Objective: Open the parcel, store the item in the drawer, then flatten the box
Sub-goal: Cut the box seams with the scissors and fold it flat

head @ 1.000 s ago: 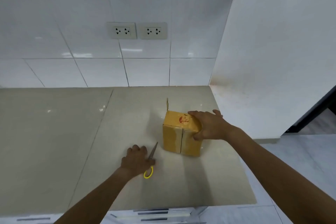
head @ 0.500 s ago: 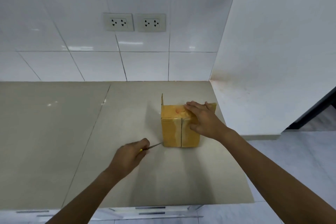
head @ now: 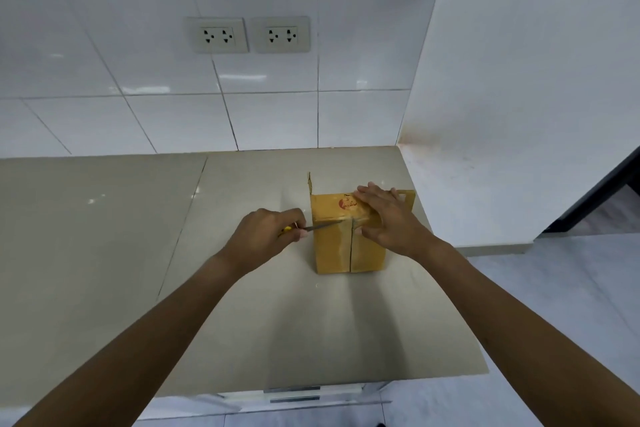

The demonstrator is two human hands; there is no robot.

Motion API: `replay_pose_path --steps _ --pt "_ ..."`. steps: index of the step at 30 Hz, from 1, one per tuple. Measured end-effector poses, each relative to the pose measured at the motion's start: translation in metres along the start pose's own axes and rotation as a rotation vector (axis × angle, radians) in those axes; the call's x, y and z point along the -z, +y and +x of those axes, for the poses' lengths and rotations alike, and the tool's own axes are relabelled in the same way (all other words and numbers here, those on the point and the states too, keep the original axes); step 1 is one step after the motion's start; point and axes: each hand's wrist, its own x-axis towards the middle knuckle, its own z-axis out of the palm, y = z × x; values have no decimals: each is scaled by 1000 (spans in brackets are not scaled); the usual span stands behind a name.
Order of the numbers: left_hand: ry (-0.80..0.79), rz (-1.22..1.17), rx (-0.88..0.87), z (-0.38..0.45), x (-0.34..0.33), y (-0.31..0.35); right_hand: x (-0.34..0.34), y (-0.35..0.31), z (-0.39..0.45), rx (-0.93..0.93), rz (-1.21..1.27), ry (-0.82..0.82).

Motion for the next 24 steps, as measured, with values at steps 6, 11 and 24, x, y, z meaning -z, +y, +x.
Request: replay_pose_path --steps 6,11,24 --pt "-66 111 -135 14 7 0 -3 -6 3 -10 18 2" --pt "107 200 -313 -3 4 9 -1 -7 3 -19 30 -1" --pt "-336 -98 174 -63 -82 -17 -15 -19 -19 193 -115 356"
